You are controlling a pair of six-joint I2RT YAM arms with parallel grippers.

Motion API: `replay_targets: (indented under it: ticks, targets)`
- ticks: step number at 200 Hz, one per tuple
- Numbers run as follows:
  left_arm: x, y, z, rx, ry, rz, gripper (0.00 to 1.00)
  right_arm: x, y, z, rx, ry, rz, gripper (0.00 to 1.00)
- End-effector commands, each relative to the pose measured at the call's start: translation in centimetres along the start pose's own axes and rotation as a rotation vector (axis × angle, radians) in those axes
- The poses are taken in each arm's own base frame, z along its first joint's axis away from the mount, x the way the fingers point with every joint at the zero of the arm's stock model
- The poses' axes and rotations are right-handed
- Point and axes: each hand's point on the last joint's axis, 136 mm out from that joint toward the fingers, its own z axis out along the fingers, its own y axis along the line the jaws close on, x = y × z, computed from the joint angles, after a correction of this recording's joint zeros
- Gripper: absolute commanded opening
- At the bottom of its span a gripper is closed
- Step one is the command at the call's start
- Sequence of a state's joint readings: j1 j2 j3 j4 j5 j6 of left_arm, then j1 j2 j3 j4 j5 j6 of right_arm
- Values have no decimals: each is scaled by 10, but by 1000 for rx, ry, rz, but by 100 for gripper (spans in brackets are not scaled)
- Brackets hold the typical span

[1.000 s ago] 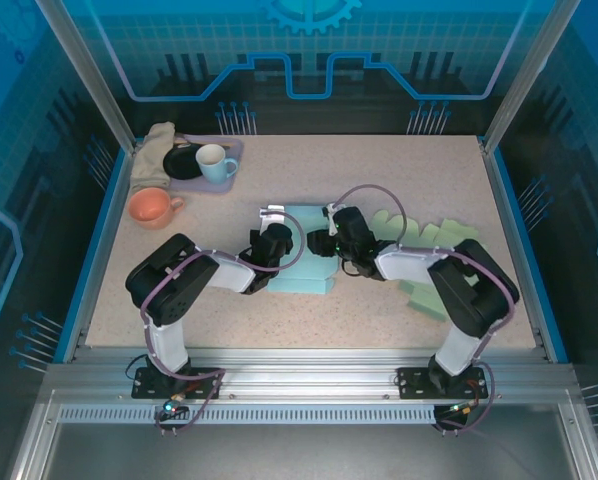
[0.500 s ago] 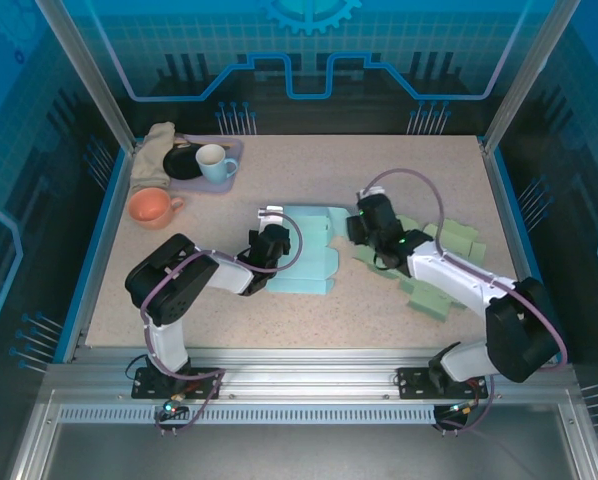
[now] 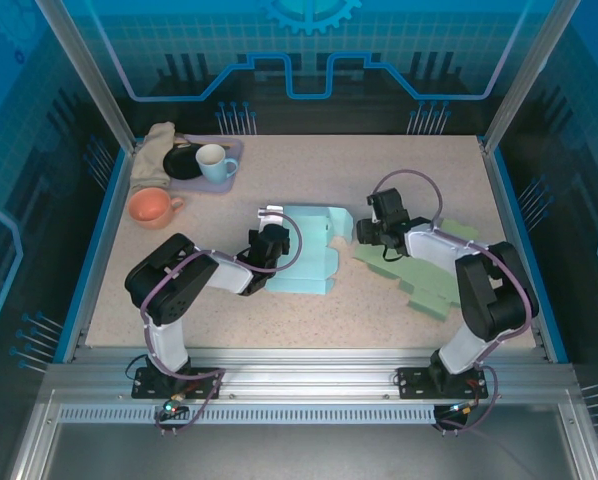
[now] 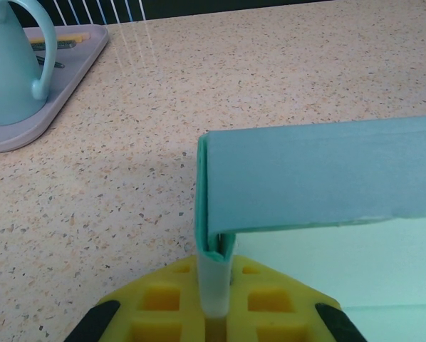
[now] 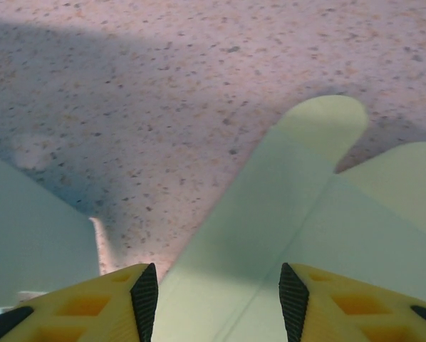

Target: Fold the paper box

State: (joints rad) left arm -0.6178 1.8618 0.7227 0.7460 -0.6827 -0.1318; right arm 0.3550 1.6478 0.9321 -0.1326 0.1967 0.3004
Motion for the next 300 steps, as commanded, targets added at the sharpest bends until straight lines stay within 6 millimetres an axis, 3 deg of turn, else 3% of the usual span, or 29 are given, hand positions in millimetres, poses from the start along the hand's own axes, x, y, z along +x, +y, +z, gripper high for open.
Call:
replay_targets:
  ticks: [1, 55, 161, 220, 300]
  targets:
    - [14, 4, 0, 5, 40, 33, 3, -19, 23, -1, -82, -48, -43, 51]
    - [14, 4, 0, 7, 41, 32, 3, -20, 54, -2, -168, -65, -154, 51]
    - [14, 4, 0, 9, 42, 32, 3, -18, 84, 0, -234, -63, -247, 50]
    - [14, 4, 0, 9, 42, 30, 3, -12, 117, -7, -331, -94, -358, 48]
    - [14, 4, -1, 10, 42, 28, 3, -12, 132, 2, -306, -131, -388, 43]
